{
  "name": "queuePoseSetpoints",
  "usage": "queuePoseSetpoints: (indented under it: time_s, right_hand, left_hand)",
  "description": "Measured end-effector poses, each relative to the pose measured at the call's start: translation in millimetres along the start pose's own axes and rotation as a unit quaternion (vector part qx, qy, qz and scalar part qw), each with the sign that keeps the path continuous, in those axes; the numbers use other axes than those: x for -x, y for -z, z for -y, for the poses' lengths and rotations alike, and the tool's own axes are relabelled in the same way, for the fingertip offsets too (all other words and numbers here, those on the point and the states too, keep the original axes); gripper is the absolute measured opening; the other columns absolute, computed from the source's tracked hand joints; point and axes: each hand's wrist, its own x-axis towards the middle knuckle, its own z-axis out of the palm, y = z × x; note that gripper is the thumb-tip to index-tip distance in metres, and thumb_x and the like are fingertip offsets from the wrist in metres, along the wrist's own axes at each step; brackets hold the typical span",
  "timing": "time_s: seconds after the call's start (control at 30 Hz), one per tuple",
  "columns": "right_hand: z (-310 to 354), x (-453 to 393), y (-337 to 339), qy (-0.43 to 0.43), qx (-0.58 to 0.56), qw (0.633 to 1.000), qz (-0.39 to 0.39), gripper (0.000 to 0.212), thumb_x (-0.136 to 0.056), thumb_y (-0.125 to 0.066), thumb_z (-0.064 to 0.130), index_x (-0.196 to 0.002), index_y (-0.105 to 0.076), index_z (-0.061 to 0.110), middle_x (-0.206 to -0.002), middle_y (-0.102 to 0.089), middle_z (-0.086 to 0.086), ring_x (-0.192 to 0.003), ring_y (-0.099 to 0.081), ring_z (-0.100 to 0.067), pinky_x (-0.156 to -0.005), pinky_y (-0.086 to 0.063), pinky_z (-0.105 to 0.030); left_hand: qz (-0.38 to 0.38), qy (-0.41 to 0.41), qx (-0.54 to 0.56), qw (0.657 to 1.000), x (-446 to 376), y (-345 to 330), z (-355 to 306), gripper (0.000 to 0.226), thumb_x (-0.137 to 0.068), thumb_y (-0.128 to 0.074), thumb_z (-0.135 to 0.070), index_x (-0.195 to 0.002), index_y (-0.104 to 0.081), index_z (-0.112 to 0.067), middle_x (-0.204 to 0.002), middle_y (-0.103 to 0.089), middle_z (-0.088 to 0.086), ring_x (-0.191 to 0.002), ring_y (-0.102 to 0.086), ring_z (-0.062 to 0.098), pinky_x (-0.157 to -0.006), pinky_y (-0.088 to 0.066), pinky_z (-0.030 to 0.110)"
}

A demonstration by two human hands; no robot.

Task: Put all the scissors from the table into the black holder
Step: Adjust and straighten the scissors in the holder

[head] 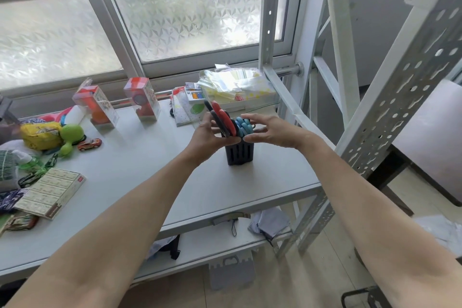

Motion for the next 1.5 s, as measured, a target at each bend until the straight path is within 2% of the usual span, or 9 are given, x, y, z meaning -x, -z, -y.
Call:
queuePoseSetpoints:
  time_s: [0.13,0.33,0.47,0.73,0.93,1.07,1.2,1.37,1.5]
  right_hand:
    - [-10.0,1.1,-15.6,0.009,-0.033,0.998,-0.045,0.073,-0.088,-0.070,0.023,-0.146,-0.031,0.046,-0.147,-0.043,0.001,-0.113,-0.062,-0.020,-0.102,-0.048,-0.044]
    - [-13.4,-1.2,-29.8,0.007,0.014,0.993,-0.118,0.094,-0.082,-0.076,0.015,-0.153,-0.018,0.035,-0.150,-0.040,-0.004,-0.102,-0.062,-0.018,-0.093,-0.052,-0.032]
    - [-24.1,-6.2,-47.2,-0.034,-0.038,0.989,-0.138,0.109,-0.078,-0.080,0.009,-0.155,-0.005,0.028,-0.153,-0.037,-0.004,-0.099,-0.061,-0.018,-0.089,-0.050,-0.031]
    - [-41.1,-11.2,-76.3,-0.061,-0.103,0.981,-0.152,0.064,-0.077,-0.079,0.008,-0.134,-0.051,0.022,-0.119,-0.066,-0.002,-0.097,-0.064,-0.018,-0.094,-0.053,-0.035]
    - [-41.5,-17.1,-72.7,-0.064,-0.111,0.982,-0.141,0.063,-0.076,-0.080,0.011,-0.130,-0.051,0.023,-0.118,-0.065,-0.001,-0.102,-0.065,-0.020,-0.090,-0.054,-0.032]
    - [-40.9,-18.7,-68.6,-0.069,-0.087,0.985,-0.130,0.062,-0.076,-0.080,0.013,-0.130,-0.050,0.023,-0.114,-0.064,0.000,-0.092,-0.063,-0.014,-0.083,-0.050,-0.027]
    - [-39.8,-20.1,-65.3,-0.074,-0.082,0.987,-0.114,0.059,-0.078,-0.078,0.011,-0.129,-0.050,0.024,-0.112,-0.063,0.000,-0.087,-0.060,-0.010,-0.080,-0.047,-0.026]
    - [-38.9,-20.5,-62.2,-0.072,-0.079,0.989,-0.099,0.058,-0.079,-0.077,0.009,-0.129,-0.050,0.023,-0.112,-0.061,0.000,-0.093,-0.062,-0.015,-0.089,-0.052,-0.034]
    - [-38.8,-20.4,-62.2,-0.070,-0.074,0.990,-0.102,0.060,-0.077,-0.078,0.010,-0.129,-0.050,0.024,-0.115,-0.062,-0.001,-0.086,-0.063,-0.012,-0.080,-0.051,-0.026]
  left_hand:
    - [0.024,0.002,0.016,1.000,4.4,-4.0,-4.6,0.081,-0.075,-0.085,-0.018,-0.142,-0.040,-0.018,-0.126,-0.056,-0.001,-0.114,-0.056,0.015,-0.094,-0.050,0.029]
    - [0.029,0.024,0.026,0.999,6.3,-0.7,2.1,0.069,-0.074,-0.084,-0.031,-0.136,-0.057,-0.018,-0.127,-0.067,0.003,-0.121,-0.061,0.022,-0.106,-0.050,0.047]
    - [0.040,0.042,0.024,0.998,6.0,0.7,-1.2,0.094,-0.064,-0.087,-0.039,-0.145,-0.044,-0.019,-0.131,-0.063,0.008,-0.117,-0.064,0.026,-0.101,-0.054,0.045]
    - [0.060,0.154,0.009,0.986,15.2,-17.5,20.8,0.060,-0.089,-0.070,-0.013,-0.143,-0.045,-0.011,-0.127,-0.063,0.018,-0.117,-0.063,0.032,-0.096,-0.056,0.046]
    - [-0.062,0.038,0.014,0.997,15.7,-17.6,7.3,0.120,-0.057,-0.088,-0.050,-0.153,-0.022,-0.019,-0.148,-0.046,0.007,-0.135,-0.047,0.024,-0.110,-0.043,0.043]
    - [-0.118,-0.050,0.021,0.991,14.1,-13.7,-11.4,0.098,-0.062,-0.084,-0.052,-0.139,-0.037,-0.016,-0.134,-0.058,0.004,-0.128,-0.055,0.021,-0.105,-0.047,0.036]
    - [-0.101,-0.064,0.017,0.993,11.6,-6.3,-21.6,0.071,-0.078,-0.082,-0.025,-0.134,-0.040,-0.010,-0.121,-0.059,0.001,-0.114,-0.060,0.020,-0.090,-0.055,0.025]
    - [-0.052,-0.057,-0.031,0.997,9.8,6.5,-19.3,0.067,-0.077,-0.082,-0.029,-0.129,-0.046,-0.009,-0.107,-0.059,-0.009,-0.118,-0.060,0.023,-0.101,-0.052,0.040]
    - [-0.034,-0.053,-0.047,0.997,7.0,8.7,-13.3,0.076,-0.072,-0.086,-0.034,-0.133,-0.046,-0.015,-0.124,-0.060,-0.002,-0.120,-0.057,0.018,-0.102,-0.048,0.036]
